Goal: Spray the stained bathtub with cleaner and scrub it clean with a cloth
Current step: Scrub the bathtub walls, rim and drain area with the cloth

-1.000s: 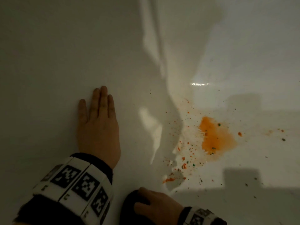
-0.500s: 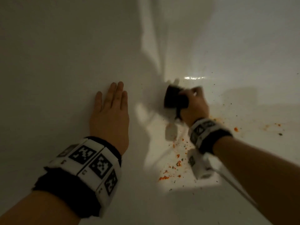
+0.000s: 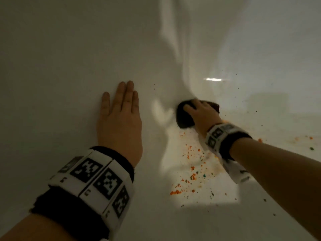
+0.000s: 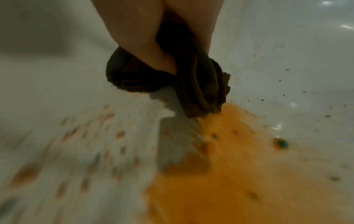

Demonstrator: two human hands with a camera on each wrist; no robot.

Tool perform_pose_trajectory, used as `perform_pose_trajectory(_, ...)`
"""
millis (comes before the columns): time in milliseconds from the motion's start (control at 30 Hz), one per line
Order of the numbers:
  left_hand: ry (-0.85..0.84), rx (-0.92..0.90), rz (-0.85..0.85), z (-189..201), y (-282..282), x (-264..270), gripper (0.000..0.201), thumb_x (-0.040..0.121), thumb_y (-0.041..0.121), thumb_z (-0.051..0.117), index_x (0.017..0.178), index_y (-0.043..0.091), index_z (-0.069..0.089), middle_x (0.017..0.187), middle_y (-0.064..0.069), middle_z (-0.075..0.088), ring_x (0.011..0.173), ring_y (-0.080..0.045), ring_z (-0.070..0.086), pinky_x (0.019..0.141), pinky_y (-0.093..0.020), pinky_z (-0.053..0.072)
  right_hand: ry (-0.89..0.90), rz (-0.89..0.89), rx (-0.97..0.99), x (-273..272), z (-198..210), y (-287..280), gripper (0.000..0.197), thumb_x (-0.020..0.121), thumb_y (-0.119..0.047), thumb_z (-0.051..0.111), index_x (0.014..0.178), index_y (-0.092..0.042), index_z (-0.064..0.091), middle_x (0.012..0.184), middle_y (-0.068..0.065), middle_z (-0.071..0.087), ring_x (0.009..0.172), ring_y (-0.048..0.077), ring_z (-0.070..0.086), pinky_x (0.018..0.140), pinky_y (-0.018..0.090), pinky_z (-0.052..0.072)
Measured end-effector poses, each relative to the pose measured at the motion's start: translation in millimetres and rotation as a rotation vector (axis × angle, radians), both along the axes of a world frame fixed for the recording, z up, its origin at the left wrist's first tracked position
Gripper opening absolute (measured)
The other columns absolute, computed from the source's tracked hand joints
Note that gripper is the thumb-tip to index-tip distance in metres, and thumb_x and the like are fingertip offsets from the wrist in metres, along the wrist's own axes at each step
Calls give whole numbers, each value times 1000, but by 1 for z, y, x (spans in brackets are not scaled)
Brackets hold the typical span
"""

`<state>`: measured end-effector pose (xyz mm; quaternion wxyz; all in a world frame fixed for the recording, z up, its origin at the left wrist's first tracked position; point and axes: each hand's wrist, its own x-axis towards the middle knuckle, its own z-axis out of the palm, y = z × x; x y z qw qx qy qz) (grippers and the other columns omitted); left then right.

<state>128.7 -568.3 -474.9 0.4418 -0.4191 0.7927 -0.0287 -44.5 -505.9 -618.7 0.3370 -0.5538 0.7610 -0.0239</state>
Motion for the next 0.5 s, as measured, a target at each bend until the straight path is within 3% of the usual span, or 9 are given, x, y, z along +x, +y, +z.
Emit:
perform_pose_trajectory(67,24,4,12,1,-1,3,99,91,34,52,142,1,-27,148,-16,-36,141,-29,-26,117,-46,-8,-131,-14,137,1,9,23,66,84,-8,62,141,-25,32,148,1,29,133,28,35,114,38,29)
perform_pose_trajectory(100,38,4,16,1,-1,3,99,91,34,52,142,1,-27,148,-15,-36,141,-28,-26,117,-45,-8,-134,72,178,-2,9,35,60,85,-8,60,138,-26,37,145,-1,33,131,26,39,114,37,29)
perform_pose_trajectory(167,63,-2,25,1,0,4,99,91,34,52,142,1,-27,148,-15,-36,141,-28,-27,116,-45,-9,-183,46,221,-9,24,39,36,88,-13,58,122,-25,49,131,-2,45,121,26,49,107,37,38)
perform_pose_trajectory(233,76,-9,41,0,2,4,100,92,33,52,141,0,-29,147,-16,-38,141,-28,-27,116,-44,-10,-213,-250,64,-20,42,22,18,89,-16,55,106,-20,55,111,-2,51,102,25,55,90,28,48)
perform_pose_trajectory(300,97,-28,72,-2,5,5,103,91,33,53,140,-2,-31,146,-19,-39,140,-30,-28,116,-43,-9,-176,-515,-223,-27,56,-11,21,89,-13,53,110,-14,53,104,-3,44,89,17,50,69,6,36)
perform_pose_trajectory(333,110,-47,96,-1,7,6,105,91,33,54,139,-3,-32,145,-20,-39,140,-31,-27,117,-42,-9,-196,-579,-318,-29,59,-28,25,89,-11,51,115,-13,51,105,-2,43,88,14,47,61,2,30)
perform_pose_trajectory(400,132,-79,133,0,9,8,106,91,33,54,138,-4,-32,145,-22,-38,140,-32,-26,117,-40,-9,-306,-625,-416,-19,72,-63,33,89,-6,48,121,-13,48,112,1,45,91,18,50,49,2,29)
perform_pose_trajectory(433,133,-85,136,1,10,9,105,92,34,53,138,-4,-32,146,-22,-37,140,-32,-26,117,-40,-9,-328,-573,-438,-10,73,-76,38,86,-1,46,123,-13,49,116,4,46,95,21,51,48,2,32)
perform_pose_trajectory(500,120,-86,124,1,9,10,102,93,36,51,139,-5,-30,146,-23,-36,141,-33,-25,116,-41,-10,-327,-387,-432,10,72,-92,50,80,5,45,127,-13,48,123,8,45,105,26,52,61,2,36)
